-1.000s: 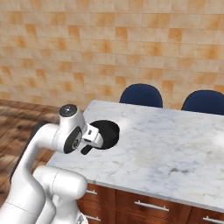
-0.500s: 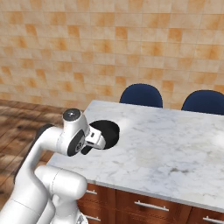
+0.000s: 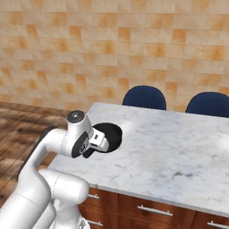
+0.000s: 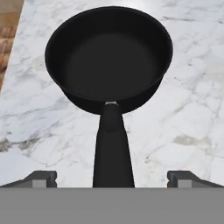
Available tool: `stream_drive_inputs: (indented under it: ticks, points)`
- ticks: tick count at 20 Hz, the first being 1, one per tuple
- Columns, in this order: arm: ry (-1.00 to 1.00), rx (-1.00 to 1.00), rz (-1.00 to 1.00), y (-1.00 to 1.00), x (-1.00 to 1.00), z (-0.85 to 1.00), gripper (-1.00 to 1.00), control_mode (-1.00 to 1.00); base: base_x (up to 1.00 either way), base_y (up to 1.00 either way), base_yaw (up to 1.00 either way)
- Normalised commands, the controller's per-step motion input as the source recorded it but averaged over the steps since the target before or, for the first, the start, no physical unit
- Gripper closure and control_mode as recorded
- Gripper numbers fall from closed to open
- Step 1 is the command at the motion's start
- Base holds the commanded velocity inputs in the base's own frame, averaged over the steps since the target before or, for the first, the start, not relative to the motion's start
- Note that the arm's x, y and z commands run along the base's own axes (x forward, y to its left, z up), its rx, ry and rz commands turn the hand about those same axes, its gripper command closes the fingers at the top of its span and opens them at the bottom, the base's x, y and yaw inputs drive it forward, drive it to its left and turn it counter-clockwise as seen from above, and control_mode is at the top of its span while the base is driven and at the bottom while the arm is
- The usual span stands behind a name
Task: Pick the mug and saucepan and place them in the sink. Then turn on the water.
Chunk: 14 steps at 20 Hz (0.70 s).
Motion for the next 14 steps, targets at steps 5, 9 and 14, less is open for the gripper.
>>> stream_drive_inputs:
  ticks: [5, 9, 14]
  points:
    - [0.00, 0.00, 0.00, 0.00, 0.08, -0.10, -1.00, -1.00, 0.00, 0.00, 0.00]
    - [0.01, 0.00, 0.00, 0.00, 0.11, -0.13, -1.00, -1.00, 0.00, 0.00, 0.00]
    - [0.01, 0.00, 0.00, 0.00, 0.11, -0.16, -1.00, -1.00, 0.00, 0.00, 0.00]
